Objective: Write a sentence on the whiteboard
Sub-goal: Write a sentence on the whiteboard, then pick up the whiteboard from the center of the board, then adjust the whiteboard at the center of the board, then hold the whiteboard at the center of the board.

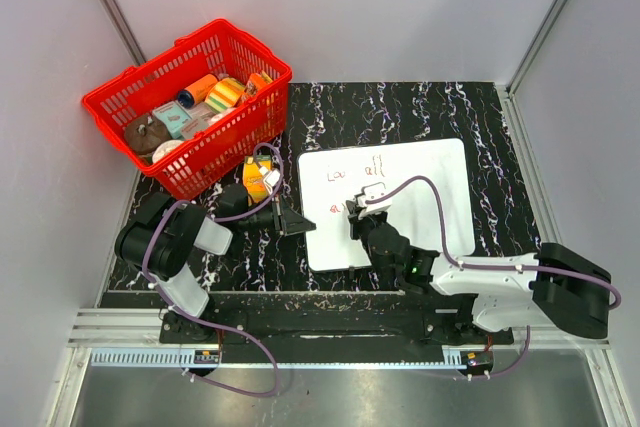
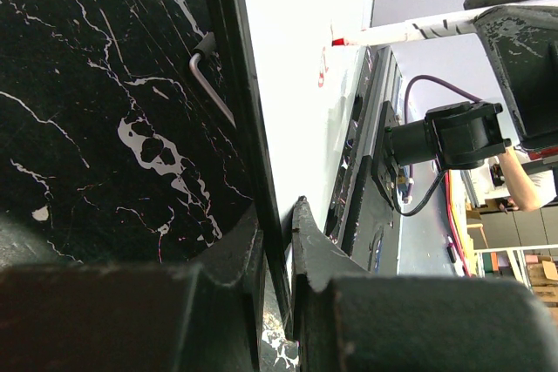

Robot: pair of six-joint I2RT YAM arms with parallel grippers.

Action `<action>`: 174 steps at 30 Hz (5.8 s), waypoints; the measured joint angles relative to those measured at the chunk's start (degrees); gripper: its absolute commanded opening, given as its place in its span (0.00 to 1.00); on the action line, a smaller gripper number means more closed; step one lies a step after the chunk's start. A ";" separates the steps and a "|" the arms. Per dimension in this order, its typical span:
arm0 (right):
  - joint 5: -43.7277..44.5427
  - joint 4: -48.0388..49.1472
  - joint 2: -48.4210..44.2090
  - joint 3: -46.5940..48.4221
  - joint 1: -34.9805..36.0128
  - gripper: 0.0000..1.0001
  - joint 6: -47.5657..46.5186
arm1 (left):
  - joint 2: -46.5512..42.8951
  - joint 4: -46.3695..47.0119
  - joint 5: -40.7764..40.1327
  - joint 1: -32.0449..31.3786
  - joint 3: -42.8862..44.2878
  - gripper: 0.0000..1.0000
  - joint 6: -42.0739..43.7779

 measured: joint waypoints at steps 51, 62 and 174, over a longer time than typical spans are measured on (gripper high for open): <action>-74.03 -18.45 -21.75 7.17 -49.05 0.00 26.71 | -24.41 -42.45 -23.61 -8.00 5.57 0.89 22.99; -73.94 -22.91 -23.91 7.50 -49.11 0.00 24.17 | -22.18 -46.95 -21.55 -3.87 22.03 0.96 24.30; -32.54 10.62 8.81 5.64 -14.29 0.00 -9.73 | 4.81 -60.70 12.96 11.39 44.26 0.00 27.91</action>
